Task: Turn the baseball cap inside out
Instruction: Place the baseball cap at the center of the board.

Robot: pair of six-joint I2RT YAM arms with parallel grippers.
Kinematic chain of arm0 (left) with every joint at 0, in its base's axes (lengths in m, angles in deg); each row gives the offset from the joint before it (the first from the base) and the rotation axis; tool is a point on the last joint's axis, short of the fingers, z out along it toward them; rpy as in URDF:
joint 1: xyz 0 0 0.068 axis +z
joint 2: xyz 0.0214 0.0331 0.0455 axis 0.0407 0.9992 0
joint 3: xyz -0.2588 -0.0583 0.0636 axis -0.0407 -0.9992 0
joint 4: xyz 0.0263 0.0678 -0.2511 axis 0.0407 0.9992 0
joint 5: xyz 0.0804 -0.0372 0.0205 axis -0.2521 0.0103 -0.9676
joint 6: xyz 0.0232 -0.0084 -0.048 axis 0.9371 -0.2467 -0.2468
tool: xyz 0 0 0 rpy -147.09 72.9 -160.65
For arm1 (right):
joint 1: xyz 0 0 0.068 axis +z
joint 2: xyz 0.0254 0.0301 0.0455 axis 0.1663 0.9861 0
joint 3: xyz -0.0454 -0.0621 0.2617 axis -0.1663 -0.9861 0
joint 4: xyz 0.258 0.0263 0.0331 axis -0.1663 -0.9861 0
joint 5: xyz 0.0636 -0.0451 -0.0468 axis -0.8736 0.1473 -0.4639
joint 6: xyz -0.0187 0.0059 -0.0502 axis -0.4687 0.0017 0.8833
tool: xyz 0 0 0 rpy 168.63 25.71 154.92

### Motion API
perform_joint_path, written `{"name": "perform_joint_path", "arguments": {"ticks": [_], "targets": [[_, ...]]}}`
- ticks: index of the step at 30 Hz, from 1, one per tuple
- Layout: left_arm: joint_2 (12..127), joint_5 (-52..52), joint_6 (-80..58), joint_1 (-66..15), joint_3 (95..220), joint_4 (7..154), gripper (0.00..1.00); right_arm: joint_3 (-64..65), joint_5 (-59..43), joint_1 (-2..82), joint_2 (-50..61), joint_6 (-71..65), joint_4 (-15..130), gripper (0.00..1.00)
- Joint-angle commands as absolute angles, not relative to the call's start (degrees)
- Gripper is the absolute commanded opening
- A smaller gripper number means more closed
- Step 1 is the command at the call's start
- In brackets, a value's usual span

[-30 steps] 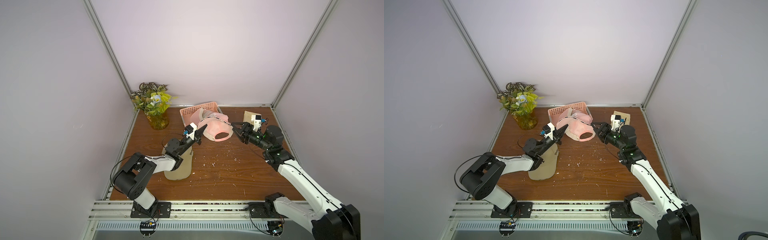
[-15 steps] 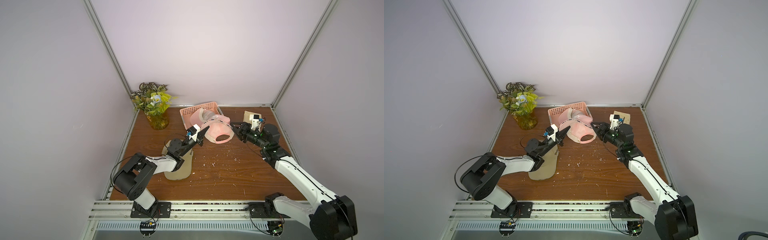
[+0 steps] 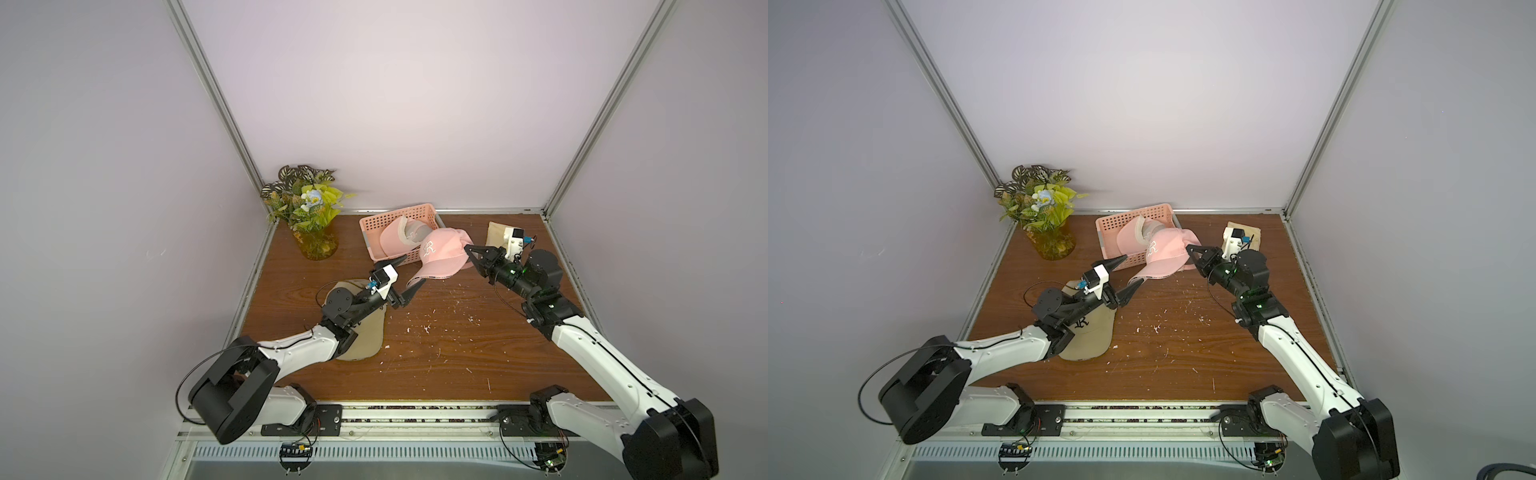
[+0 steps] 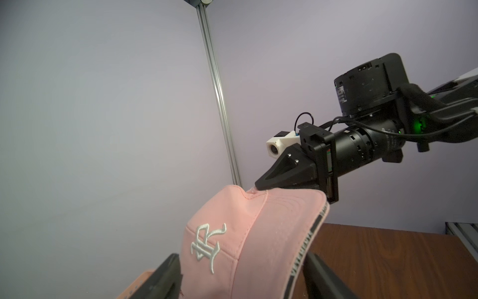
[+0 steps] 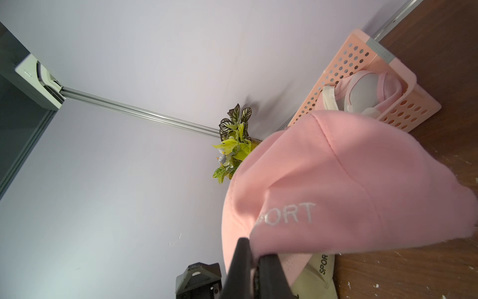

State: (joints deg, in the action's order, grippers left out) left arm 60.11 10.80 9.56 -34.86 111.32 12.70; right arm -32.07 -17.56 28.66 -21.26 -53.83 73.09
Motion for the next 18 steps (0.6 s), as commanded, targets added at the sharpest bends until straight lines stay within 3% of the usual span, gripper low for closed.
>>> {"name": "perform_joint_path", "arguments": {"ticks": [1,8,18], "targets": [[55.4,10.2,7.8,-35.4,109.4,19.9,0.8,-31.8,-14.2,28.5,-23.0,-47.5,75.5,0.0],[44.6,6.8,3.4,-35.4,110.4,41.6,0.77,-33.5,-14.3,28.4,-25.2,-32.5,77.8,0.0],[33.9,-12.2,-20.7,-35.3,111.0,58.0,0.73,-35.1,-32.4,29.5,-20.3,-20.6,78.6,0.0]]}}
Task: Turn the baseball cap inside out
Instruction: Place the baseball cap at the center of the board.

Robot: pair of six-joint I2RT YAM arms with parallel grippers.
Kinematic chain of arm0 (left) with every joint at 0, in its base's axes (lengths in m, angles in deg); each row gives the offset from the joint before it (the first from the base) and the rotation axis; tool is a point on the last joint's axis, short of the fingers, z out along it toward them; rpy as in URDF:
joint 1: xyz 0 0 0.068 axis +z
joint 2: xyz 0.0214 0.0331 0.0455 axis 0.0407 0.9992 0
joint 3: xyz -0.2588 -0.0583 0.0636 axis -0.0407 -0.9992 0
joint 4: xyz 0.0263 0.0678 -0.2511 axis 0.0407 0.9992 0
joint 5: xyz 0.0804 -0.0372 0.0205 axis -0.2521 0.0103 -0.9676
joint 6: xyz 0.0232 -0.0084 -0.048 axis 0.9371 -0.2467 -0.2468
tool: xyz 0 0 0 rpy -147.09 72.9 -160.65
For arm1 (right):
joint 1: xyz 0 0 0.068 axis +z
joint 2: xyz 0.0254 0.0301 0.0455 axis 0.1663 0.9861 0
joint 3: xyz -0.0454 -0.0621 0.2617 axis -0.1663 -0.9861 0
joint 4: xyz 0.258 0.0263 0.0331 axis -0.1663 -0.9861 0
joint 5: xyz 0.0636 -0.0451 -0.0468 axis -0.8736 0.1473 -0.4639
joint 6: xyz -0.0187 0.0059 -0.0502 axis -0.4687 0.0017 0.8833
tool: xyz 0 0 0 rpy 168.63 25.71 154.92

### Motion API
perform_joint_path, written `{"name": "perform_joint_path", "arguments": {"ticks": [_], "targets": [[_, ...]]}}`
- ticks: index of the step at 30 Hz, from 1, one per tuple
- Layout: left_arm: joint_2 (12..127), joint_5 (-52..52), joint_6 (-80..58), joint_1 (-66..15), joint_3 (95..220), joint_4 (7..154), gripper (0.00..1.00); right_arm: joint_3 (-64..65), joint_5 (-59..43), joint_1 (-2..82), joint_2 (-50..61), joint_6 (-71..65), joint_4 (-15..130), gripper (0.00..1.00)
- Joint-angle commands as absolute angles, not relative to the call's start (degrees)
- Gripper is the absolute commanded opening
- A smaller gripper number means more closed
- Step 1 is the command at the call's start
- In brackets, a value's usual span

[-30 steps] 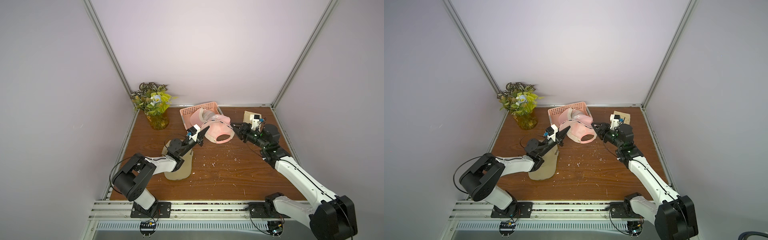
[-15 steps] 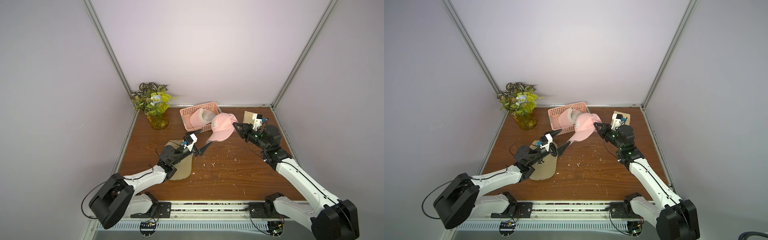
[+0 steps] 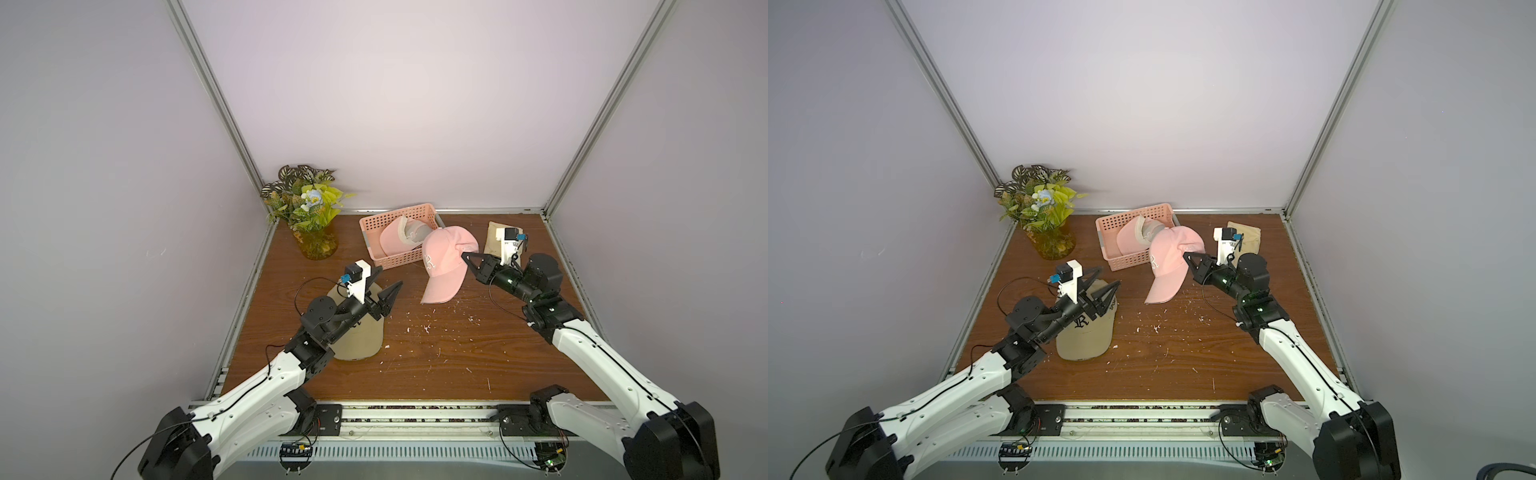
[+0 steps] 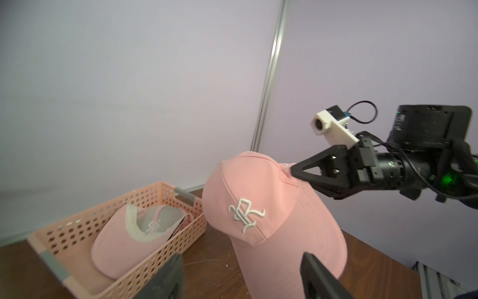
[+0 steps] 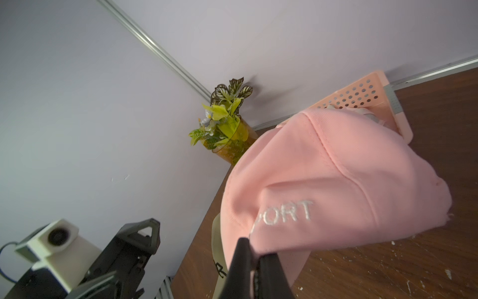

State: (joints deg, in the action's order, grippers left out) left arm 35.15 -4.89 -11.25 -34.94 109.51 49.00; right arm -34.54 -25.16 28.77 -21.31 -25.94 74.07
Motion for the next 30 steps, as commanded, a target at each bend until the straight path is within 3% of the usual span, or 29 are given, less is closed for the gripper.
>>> {"name": "perform_joint_path", "arguments": {"ticks": [1,11,20,27,30], "targets": [[33.8,-12.9,-21.3,-35.3,111.5,59.8,0.73,-35.6,-33.0,30.1,-20.0,-20.2,79.6,0.0],[31.1,-16.6,-24.0,-35.2,111.9,68.2,0.76,-37.4,-34.5,39.0,-14.8,-15.4,84.9,0.0],[30.3,-16.9,-24.1,-35.2,111.2,68.4,0.76,-43.1,-36.2,41.4,-8.8,-18.1,97.5,0.0],[30.8,-16.3,-23.9,-35.2,110.8,68.8,0.77,-46.9,-33.1,40.6,-8.6,-10.8,90.7,0.0],[30.5,-16.3,-23.9,-35.2,110.6,68.6,0.77,-48.8,-26.3,40.0,-11.4,-6.8,85.3,0.04]]}}
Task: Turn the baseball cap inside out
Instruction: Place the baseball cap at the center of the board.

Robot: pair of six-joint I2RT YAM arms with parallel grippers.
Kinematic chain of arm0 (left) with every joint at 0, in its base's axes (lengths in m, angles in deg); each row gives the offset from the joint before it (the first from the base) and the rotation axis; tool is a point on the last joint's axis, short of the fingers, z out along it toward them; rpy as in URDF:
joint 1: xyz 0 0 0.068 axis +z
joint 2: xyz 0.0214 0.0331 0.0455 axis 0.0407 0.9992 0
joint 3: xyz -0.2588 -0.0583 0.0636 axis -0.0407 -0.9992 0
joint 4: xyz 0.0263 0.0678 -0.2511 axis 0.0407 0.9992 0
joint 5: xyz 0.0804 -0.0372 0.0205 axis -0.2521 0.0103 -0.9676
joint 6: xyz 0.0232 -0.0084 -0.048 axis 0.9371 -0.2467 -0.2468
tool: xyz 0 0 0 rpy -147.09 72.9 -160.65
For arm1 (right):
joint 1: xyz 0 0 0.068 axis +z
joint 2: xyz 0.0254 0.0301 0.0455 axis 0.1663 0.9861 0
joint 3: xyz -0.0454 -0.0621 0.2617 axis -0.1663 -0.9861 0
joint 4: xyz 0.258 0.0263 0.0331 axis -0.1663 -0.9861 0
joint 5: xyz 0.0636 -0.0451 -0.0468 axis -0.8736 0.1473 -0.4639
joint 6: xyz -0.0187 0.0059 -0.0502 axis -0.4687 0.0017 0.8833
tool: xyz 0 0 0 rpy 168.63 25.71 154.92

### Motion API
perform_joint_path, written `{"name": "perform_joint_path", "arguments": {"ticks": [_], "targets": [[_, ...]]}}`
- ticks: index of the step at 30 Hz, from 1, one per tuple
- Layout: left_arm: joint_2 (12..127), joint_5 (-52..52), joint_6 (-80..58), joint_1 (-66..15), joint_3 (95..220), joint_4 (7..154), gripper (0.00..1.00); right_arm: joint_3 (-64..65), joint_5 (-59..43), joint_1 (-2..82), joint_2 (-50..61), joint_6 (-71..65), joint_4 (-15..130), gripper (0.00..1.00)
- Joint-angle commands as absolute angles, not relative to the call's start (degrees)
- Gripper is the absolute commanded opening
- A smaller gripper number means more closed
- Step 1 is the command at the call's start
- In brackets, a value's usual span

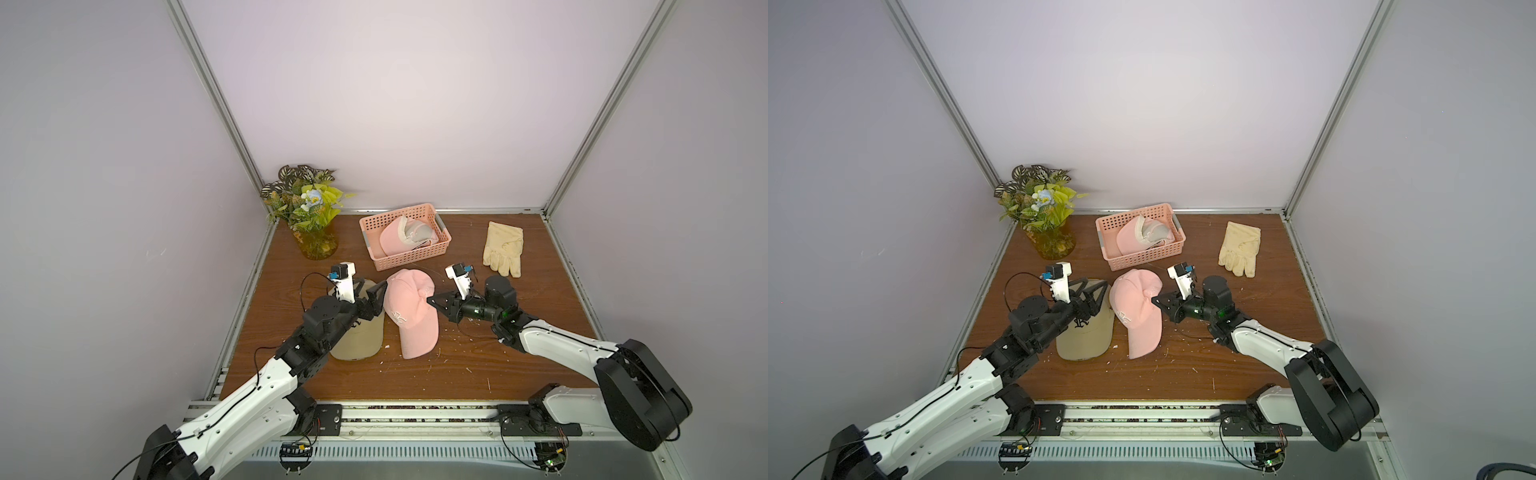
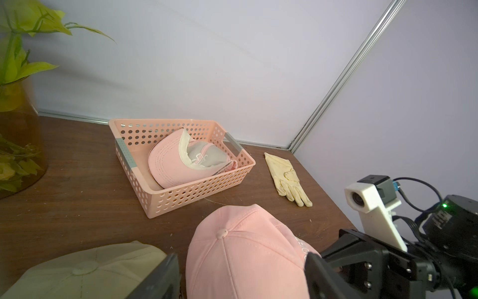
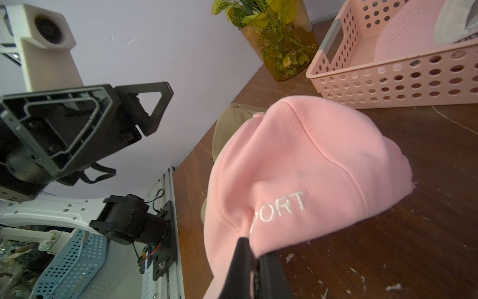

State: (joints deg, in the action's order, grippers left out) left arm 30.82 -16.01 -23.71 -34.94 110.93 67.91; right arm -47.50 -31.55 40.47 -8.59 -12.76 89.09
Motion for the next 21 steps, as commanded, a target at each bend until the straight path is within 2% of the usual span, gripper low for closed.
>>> {"name": "perform_joint_path", "arguments": {"ticks": [1,4,9,21], "targets": [[30.6,-16.3,-23.9,-35.2,110.6,68.5,0.77,-49.2,-23.9,39.9,-12.1,-5.6,83.6,0.06],[31.0,-16.0,-23.8,-35.2,110.6,68.3,0.77,-50.8,-18.2,39.9,-13.0,-3.8,81.4,0.07],[32.1,-15.4,-24.0,-35.2,110.8,67.6,0.77,-53.7,-11.9,40.0,-12.7,-5.8,85.5,0.07],[31.9,-15.6,-23.6,-35.2,110.7,68.1,0.78,-54.2,-9.5,41.9,-7.9,-7.7,91.2,0.1]]}}
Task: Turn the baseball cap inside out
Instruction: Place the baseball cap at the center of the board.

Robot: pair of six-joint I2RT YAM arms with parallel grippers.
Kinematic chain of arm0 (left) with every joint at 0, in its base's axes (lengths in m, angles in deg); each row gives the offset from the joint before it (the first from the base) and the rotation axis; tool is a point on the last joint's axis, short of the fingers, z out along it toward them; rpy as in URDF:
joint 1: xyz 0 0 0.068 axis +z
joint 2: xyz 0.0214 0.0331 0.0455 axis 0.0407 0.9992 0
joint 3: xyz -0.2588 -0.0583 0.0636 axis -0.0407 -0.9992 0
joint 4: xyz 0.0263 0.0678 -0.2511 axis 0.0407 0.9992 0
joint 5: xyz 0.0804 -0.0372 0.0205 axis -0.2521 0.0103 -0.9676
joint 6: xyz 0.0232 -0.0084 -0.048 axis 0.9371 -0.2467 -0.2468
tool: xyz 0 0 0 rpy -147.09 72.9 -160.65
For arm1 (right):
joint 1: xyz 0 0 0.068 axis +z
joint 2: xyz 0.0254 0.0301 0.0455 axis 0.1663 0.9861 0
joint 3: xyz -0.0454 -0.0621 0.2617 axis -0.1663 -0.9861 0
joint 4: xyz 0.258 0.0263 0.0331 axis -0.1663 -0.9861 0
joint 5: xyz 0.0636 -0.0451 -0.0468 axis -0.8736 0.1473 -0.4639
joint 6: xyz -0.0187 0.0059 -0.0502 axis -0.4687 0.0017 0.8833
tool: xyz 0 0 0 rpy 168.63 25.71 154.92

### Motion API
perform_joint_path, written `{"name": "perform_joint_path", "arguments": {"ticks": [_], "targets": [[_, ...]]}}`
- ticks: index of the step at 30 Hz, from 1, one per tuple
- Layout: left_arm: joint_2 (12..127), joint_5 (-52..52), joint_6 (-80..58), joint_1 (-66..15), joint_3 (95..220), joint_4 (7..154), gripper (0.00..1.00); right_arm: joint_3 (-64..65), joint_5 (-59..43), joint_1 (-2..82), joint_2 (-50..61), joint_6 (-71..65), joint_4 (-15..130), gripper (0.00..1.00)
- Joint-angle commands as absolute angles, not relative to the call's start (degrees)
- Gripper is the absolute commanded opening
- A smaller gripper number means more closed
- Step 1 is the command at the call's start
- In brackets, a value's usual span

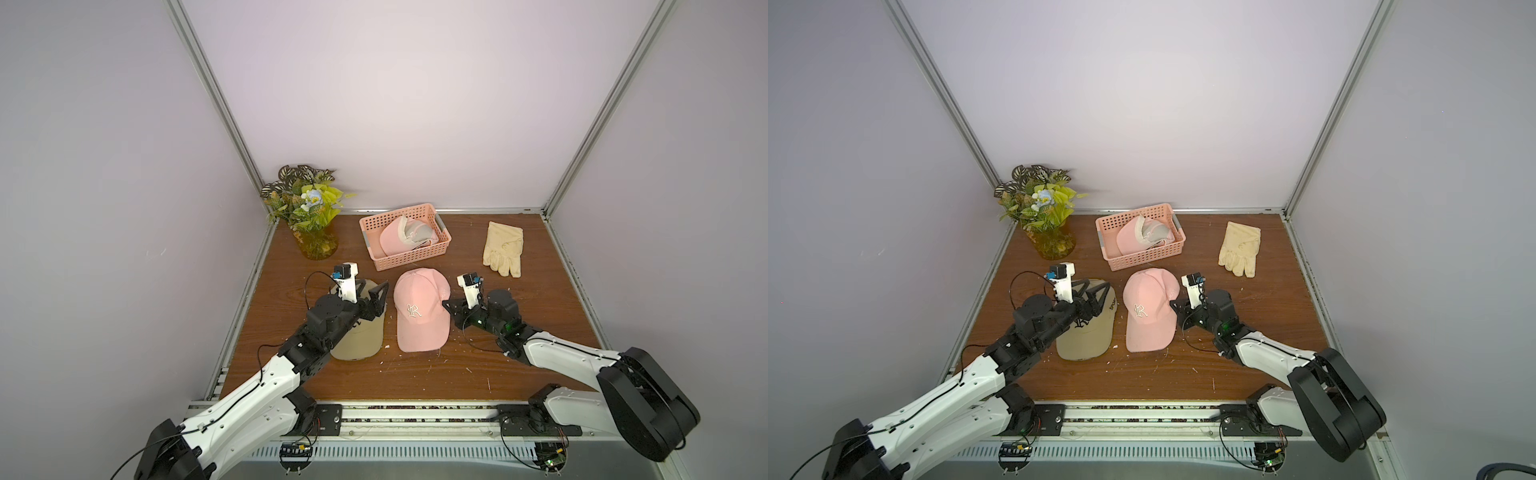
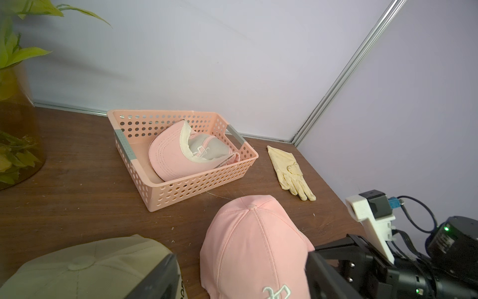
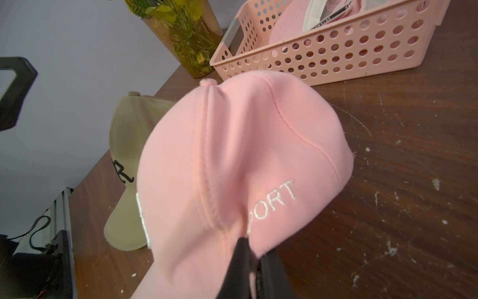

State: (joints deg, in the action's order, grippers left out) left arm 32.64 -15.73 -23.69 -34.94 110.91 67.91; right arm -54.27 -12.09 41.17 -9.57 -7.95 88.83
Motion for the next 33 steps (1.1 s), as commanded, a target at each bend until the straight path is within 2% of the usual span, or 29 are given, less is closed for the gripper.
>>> {"name": "perform_joint_path", "arguments": {"ticks": [1,6,9,10,13,18,25,29,33], "targets": [[31.9,-15.5,-23.5,-35.2,110.7,68.1,0.78,-54.1,-9.8,42.2,-7.1,-7.8,91.7,0.11],[32.0,-15.5,-23.2,-35.2,110.7,68.0,0.79,-52.0,-11.5,43.7,-3.2,-7.0,91.2,0.17],[32.2,-15.4,-23.1,-35.2,110.6,68.0,0.79,-51.0,-11.8,44.0,-2.0,-6.2,90.1,0.25],[32.2,-15.5,-23.1,-35.2,110.7,68.0,0.79,-50.7,-11.6,44.1,-1.9,-6.0,89.8,0.31],[32.4,-15.3,-23.1,-35.2,110.7,68.0,0.79,-50.1,-10.3,44.1,-2.1,-5.2,88.2,0.57],[33.4,-15.5,-21.9,-34.9,111.6,69.5,0.8,-50.6,-4.0,44.1,-6.3,-3.8,84.5,0.76],[42.8,-15.2,-15.9,-30.7,122.0,80.2,0.79,-49.9,7.1,43.6,-15.5,-2.3,74.3,0.8],[48.9,-17.1,-13.9,-30.0,128.0,84.1,0.79,-46.5,5.5,41.7,-16.3,-0.3,71.2,0.79],[52.4,-16.2,-10.2,-29.5,131.2,85.0,0.8,-35.8,2.3,38.9,-9.5,1.8,64.3,0.78]]}}
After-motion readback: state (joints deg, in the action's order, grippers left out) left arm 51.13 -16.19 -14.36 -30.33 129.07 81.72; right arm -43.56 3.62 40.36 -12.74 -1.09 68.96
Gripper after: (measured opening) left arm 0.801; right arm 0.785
